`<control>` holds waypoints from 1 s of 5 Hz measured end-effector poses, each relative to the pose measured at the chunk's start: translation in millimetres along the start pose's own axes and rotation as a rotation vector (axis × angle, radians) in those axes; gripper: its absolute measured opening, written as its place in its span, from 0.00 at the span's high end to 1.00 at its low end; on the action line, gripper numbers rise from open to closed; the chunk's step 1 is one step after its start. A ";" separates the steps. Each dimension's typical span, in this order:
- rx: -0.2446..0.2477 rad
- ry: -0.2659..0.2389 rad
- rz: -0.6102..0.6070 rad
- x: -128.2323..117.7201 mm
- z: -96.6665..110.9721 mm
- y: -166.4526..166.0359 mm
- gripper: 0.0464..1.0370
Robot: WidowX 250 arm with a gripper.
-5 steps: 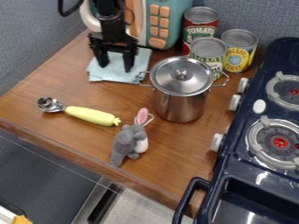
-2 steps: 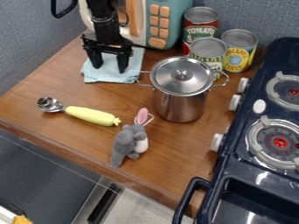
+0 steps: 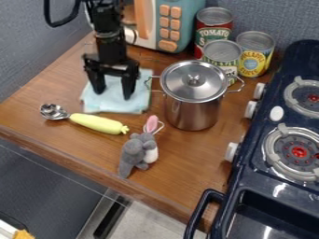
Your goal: Move the green cloth to the left side of the silver pot
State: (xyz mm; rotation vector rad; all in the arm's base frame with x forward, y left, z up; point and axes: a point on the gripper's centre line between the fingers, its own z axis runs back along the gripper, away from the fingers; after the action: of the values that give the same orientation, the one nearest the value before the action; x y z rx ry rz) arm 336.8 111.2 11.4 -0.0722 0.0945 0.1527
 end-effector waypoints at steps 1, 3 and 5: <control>-0.024 0.026 0.005 -5.6 -1.7 -3.4 0.04; -0.002 -0.033 -0.017 8.6 5.1 0.1 0.04; 0.038 -0.182 0.001 73.7 13.4 18.0 0.04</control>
State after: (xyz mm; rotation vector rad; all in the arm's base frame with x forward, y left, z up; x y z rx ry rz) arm 407.6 141.0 16.2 -0.0201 -0.0840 0.1579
